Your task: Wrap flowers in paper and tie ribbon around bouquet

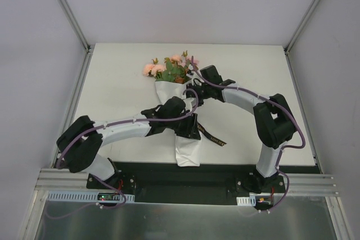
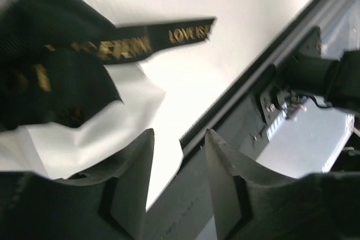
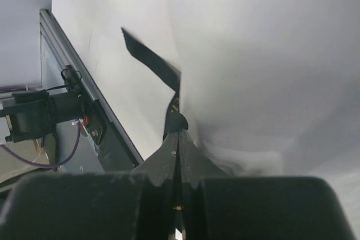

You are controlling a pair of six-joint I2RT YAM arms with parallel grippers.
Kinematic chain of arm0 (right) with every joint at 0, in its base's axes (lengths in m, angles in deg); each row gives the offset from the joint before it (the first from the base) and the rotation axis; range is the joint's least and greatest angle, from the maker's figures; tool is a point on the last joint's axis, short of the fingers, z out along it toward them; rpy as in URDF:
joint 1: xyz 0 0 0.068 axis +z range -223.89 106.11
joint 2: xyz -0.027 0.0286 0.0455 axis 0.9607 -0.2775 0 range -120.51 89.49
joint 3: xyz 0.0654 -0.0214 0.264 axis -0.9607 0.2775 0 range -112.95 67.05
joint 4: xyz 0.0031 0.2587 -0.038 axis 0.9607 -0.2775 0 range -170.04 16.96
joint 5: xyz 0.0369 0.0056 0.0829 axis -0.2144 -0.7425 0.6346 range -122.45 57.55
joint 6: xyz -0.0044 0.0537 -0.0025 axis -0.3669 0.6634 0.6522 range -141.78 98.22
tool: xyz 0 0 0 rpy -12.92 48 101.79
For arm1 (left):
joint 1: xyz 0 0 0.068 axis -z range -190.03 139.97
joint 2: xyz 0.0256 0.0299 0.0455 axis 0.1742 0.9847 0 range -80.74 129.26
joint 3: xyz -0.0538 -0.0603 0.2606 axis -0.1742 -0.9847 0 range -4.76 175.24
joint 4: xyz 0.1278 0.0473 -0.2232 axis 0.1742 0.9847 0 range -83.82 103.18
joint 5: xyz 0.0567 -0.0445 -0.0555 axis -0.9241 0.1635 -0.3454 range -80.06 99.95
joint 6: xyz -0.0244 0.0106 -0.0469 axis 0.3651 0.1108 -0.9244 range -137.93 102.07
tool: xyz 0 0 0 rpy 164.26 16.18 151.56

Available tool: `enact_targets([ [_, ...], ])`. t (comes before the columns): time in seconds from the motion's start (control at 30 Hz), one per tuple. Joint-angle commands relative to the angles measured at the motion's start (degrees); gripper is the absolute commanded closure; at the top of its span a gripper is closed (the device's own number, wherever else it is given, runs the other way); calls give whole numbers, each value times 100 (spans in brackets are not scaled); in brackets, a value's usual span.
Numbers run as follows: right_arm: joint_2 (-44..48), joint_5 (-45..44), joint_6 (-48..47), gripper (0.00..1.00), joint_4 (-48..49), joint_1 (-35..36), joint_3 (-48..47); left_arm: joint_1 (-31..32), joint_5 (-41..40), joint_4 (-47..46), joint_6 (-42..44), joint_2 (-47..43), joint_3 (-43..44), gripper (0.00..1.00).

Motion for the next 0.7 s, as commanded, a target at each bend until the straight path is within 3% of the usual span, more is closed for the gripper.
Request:
enact_targets([
  [0.0, 70, 406, -152, 99, 74, 165, -340, 132, -14, -246, 544, -1060, -511, 56],
  [0.17, 132, 503, -329, 97, -111, 165, -313, -270, 221, -114, 686, -2334, -978, 49],
  [0.2, 149, 564, -355, 96, -129, 157, -296, -412, 249, -36, 668, -2528, -1109, 41],
  [0.27, 184, 599, -390, 96, -164, 156, -287, -719, 249, 88, 555, -3046, -1189, 9],
  [0.3, 185, 669, -408, 94, -164, 156, -278, -1147, 145, 123, 484, -3161, -1207, 5],
  [0.37, 202, 749, -434, 94, -164, 148, -243, -1632, 161, 387, 352, -3233, -1189, 6],
  [0.43, 220, 784, -434, 94, -155, 156, -217, -2091, 327, 309, 334, -2910, -1067, 14],
  [0.53, 228, 784, -312, 94, -68, 156, -138, -2171, 363, 229, 553, -2217, -707, 32],
  [0.6, 298, 819, -110, 95, 151, 156, -15, -2171, 442, -87, 589, -1924, -627, 39],
  [0.67, 343, 828, 5, 97, 336, 157, 55, -2188, 521, -402, 562, -1651, -644, 41],
])
